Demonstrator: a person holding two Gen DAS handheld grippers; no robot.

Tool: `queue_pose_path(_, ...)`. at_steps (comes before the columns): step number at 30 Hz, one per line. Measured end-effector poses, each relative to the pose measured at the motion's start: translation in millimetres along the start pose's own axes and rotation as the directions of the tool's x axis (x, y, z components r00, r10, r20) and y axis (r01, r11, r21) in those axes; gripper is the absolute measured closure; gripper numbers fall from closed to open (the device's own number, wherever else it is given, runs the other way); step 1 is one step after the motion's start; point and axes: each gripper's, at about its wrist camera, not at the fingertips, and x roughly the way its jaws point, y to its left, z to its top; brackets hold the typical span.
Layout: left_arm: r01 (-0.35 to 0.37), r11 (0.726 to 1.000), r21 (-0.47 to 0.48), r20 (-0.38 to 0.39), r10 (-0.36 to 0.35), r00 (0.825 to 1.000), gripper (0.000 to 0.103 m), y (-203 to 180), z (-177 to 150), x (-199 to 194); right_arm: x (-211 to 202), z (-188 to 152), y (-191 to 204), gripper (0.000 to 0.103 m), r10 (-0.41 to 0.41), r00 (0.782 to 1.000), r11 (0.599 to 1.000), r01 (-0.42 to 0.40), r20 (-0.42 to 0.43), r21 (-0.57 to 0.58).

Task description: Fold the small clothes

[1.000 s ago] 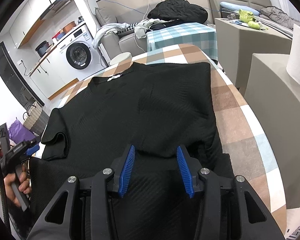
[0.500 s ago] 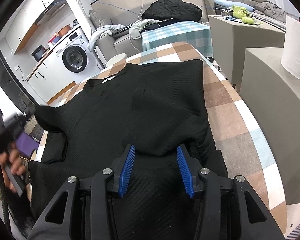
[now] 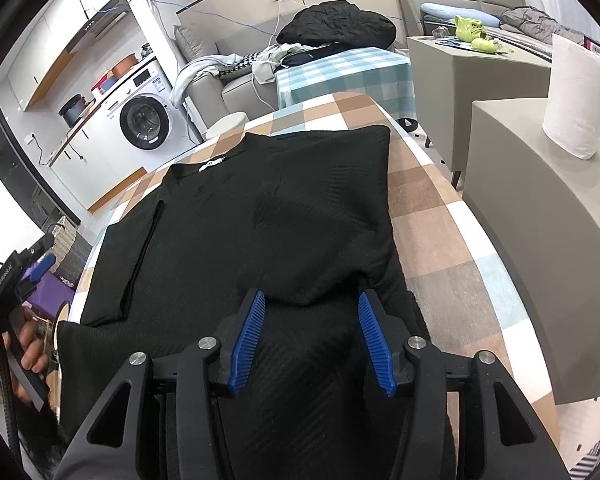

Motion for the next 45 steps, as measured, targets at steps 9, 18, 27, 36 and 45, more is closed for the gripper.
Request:
queue_pose_path(9, -0.127, 0.992, -0.026, -0.057, 0.126, 0.99, 0.021, 44, -53, -40, -27, -12, -21, 0.034, -0.016, 1.0, 1.0, 0.017, 0.007, -0.025)
queue_pose_path(18, -0.249, 0.968, -0.012, -0.086, 0.247, 0.965, 0.021, 76, -111, -89, -49, -52, -50, 0.033, -0.028, 0.999, 1.0, 0.028, -0.029, 0.003)
queue_pose_path(27, -0.295, 0.955, -0.033, -0.143, 0.288, 0.947, 0.021, 91, -138, -96, -33, -81, -54, 0.047, 0.019, 0.996, 1.0, -0.022, -0.092, -0.023)
queue_pose_path(36, -0.315, 0.947, -0.059, -0.193, 0.298, 0.935, 0.021, 92, -143, -79, 5, -61, -38, 0.095, 0.001, 0.994, 0.997, -0.01, -0.108, -0.082)
queue_pose_path(45, -0.314, 0.948, -0.059, -0.235, 0.292, 0.927, 0.021, 89, -134, -55, 33, -22, -34, 0.09, 0.005, 0.989, 0.996, -0.018, -0.147, -0.086)
